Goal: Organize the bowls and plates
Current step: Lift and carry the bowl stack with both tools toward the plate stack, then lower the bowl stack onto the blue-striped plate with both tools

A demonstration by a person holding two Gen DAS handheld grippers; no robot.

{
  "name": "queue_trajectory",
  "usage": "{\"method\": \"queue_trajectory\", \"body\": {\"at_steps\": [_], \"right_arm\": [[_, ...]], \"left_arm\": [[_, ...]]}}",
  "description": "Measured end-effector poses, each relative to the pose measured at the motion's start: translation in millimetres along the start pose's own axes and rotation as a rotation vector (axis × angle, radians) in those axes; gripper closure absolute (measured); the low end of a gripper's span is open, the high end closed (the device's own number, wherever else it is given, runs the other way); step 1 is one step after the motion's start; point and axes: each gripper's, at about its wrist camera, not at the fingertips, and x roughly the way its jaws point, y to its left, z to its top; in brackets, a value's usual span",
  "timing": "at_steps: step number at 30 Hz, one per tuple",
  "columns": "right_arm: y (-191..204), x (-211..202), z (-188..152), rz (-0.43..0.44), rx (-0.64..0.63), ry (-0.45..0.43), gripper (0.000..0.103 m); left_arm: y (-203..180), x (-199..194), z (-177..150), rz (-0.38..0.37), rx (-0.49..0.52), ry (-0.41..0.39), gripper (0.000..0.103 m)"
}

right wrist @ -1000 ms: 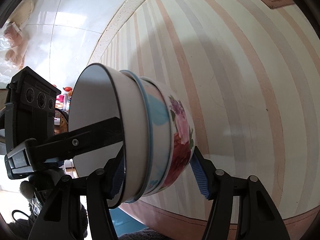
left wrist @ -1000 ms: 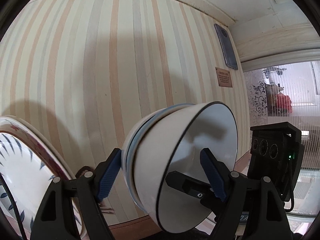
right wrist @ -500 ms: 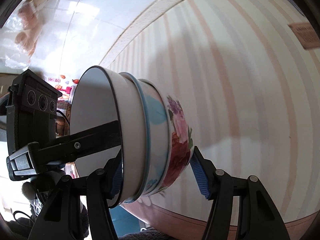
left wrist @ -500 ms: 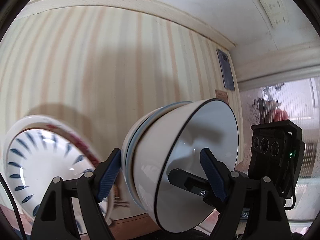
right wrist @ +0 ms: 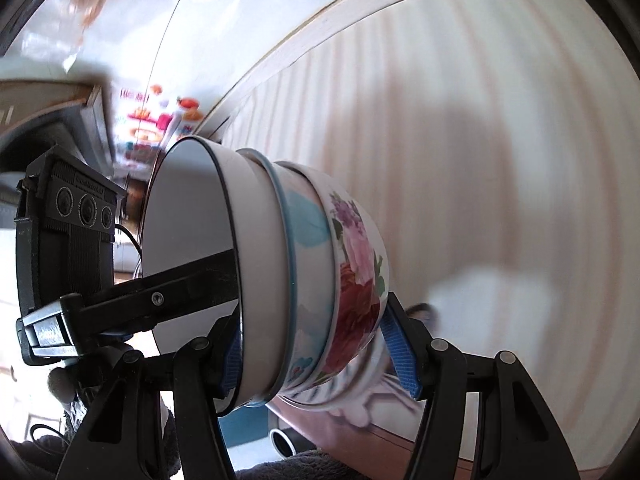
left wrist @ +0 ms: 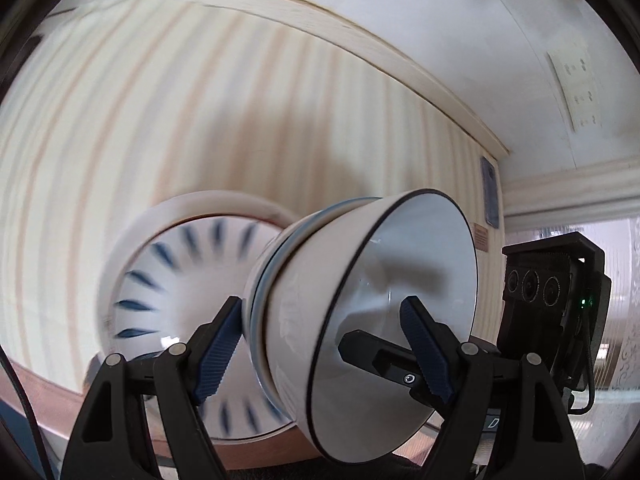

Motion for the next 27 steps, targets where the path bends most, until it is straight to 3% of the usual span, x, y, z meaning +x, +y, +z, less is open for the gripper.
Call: {"method": "queue_trajectory", "body": {"at_steps": [13, 27], "right_arm": [[39.8, 79.1, -13.4, -0.002, -0.056, 0.101, 0.04], [46.8, 87.5, -11.5, -0.027, -0.029, 0.092, 0.04]], "left_arm": [[59.7, -0.8, -10.3, 0.021, -0.08, 0.006, 0.025], [58.8, -7.0, -12.5, 0.034, -0.014, 0.01, 0.025]]}}
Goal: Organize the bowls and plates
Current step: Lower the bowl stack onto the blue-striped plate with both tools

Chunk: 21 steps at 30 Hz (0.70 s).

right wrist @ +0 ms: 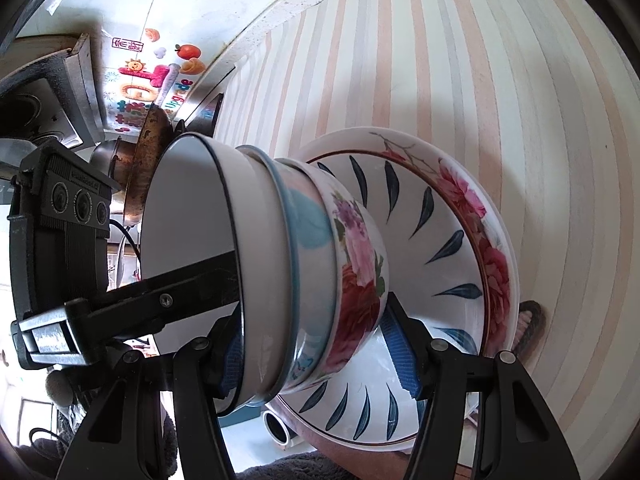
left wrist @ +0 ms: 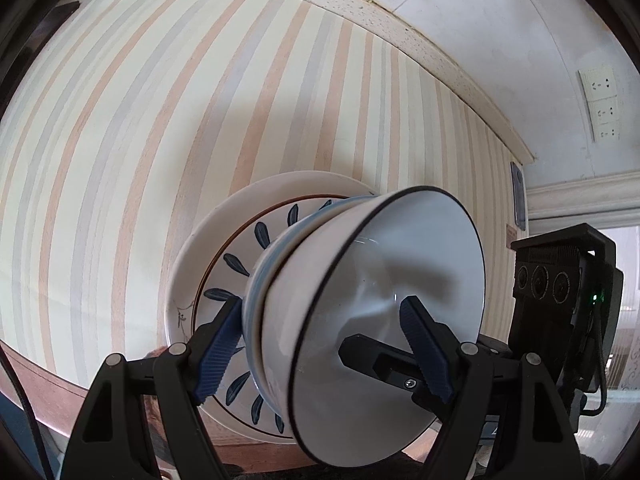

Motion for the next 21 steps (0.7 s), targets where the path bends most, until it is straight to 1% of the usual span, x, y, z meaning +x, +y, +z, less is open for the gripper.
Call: {"method": "queue_trajectory", "body": {"at_steps": [4, 11, 17, 21], "right_arm": [[-0.7, 0.1, -2.7, -0.004, 0.015, 0.002, 0.04], [0.0, 0.9, -7.2, -0.031, 0.035, 0.003, 0.04], [2.6, -9.3, -12.3, -0.044, 0.045, -0.029, 0.04], [11.8, -25.8, -18.3, -0.066, 0.026, -0.077, 0.04]], "left_arm": [[-2.2, -1.3, -0.5, 0.009, 0.018, -0.001, 0.025], [-11.0, -17.3, -5.8, 0.066, 0.076, -0.043, 0.025], [-16.3, -36.4, -16.1, 0.128, 0.119, -0.097, 0.025], [-21.2, -53.3, -28.7, 0.195, 0.15, -0.149, 0.025]]}}
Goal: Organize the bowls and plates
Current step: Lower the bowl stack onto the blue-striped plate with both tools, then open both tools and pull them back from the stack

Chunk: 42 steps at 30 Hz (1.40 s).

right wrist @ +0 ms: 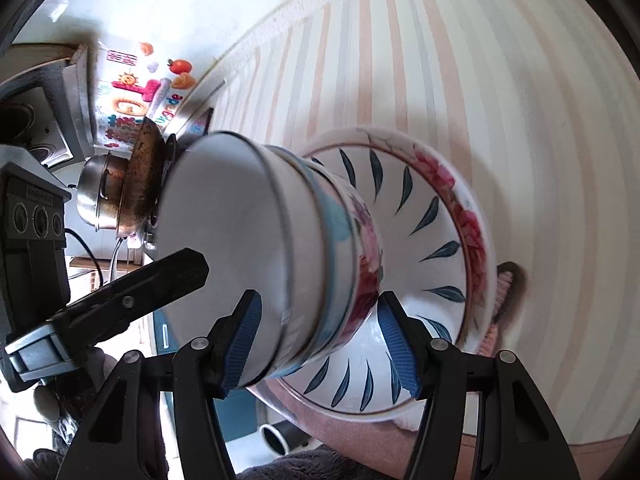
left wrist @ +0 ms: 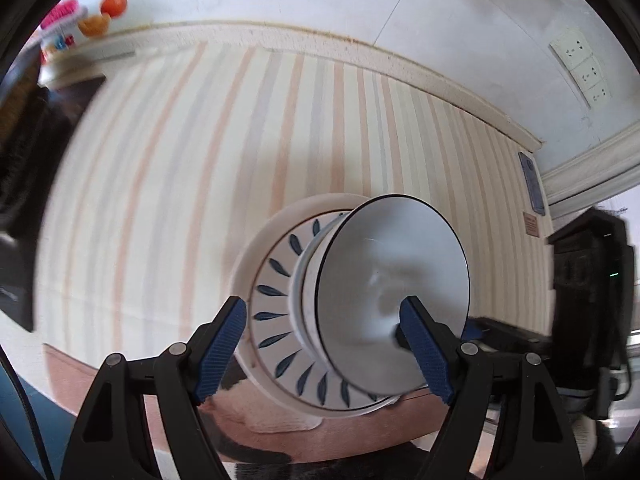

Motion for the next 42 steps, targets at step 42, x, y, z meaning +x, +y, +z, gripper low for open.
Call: {"method": "queue_trajectory", "body": {"at_steps": [42], "right_arm": [[221.6, -292.5, -306.6, -0.48, -0.345, -0.652, 0.004]], "left_arm": [[-56.0, -271.1, -230.6, 0.212, 0.056, -0.5, 0.01]]}}
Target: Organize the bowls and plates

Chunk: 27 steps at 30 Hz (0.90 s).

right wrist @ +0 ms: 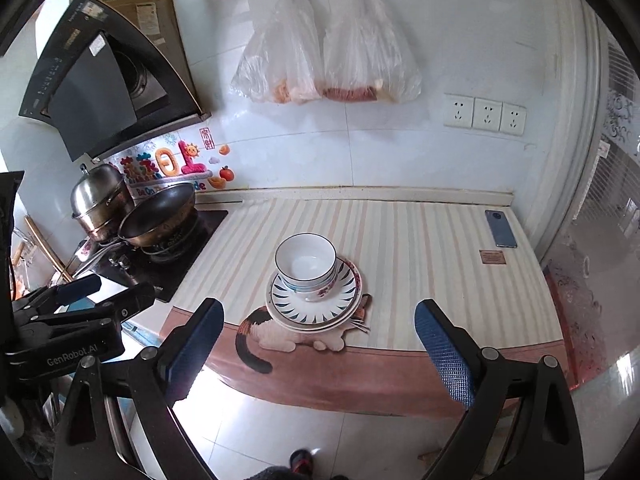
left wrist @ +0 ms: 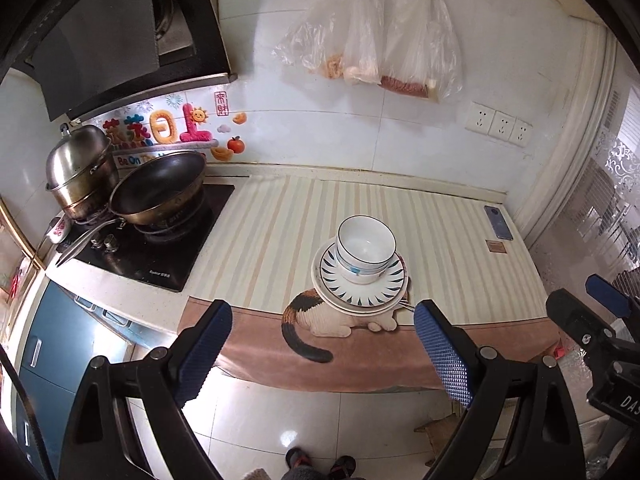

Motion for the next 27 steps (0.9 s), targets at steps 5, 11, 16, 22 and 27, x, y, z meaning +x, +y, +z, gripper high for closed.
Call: {"method": "queue_trajectory", "body": {"at_steps": [5, 11, 16, 22, 27], "right_arm": [[11.9, -37.3, -12.2, -0.017, 0.007, -0.037, 0.004], [28.1, -66.3, -28.6, -0.029, 0.026, -0.06, 0.004], [41.2, -78.3, -38.5, -0.034, 0.03, -0.066, 0.004], [50.3, -82.3, -45.4, -0.034, 0.03, -0.064, 0.004], [55.6, -83.9, -48.9, -0.035, 0.026, -0.065, 0.004]], "left_arm": [[9.1, -25.0, -12.5, -0.016, 0.005, -0.014, 0.01], [18.4, -49.8, -23.0, -0.015, 0.027, -0.039, 0.01], [24.9, -60.8, -28.7, -0.013, 0.033, -0.058, 0.01], [28.8, -64.4, -35.0, -0.004, 0.034, -0.061, 0.01], [28.9, -67.7, -38.8, -0.004, 0.039, -0.064, 0.01]]}}
